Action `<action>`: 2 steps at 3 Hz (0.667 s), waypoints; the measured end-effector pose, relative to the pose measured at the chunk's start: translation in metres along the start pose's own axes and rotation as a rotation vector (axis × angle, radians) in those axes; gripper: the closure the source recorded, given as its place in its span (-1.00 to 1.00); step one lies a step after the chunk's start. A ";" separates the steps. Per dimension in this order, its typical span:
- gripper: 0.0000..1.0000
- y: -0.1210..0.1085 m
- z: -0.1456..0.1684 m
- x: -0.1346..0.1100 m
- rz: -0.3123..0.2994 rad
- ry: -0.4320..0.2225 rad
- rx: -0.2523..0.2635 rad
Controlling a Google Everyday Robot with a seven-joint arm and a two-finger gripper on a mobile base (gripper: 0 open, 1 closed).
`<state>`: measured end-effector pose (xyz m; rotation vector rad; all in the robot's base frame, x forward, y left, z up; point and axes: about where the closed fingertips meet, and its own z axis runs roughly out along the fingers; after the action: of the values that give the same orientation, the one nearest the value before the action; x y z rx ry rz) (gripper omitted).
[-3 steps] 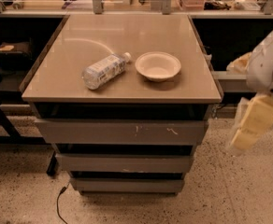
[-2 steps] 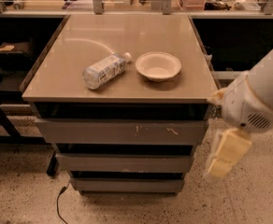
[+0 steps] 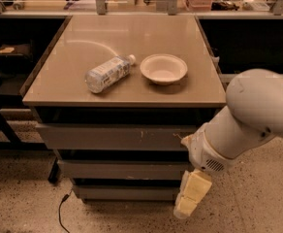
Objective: Open middle drawer
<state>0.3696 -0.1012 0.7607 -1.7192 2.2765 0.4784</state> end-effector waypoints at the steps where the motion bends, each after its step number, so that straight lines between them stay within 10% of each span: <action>1: -1.00 0.001 0.000 0.001 0.000 0.002 0.005; 2: -1.00 0.001 0.000 0.001 0.000 0.002 0.006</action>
Offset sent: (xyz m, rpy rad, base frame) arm -0.0139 0.0167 -0.0312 0.1396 0.0217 0.0668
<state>0.3688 -0.1021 0.7607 -1.7180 2.2770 0.4699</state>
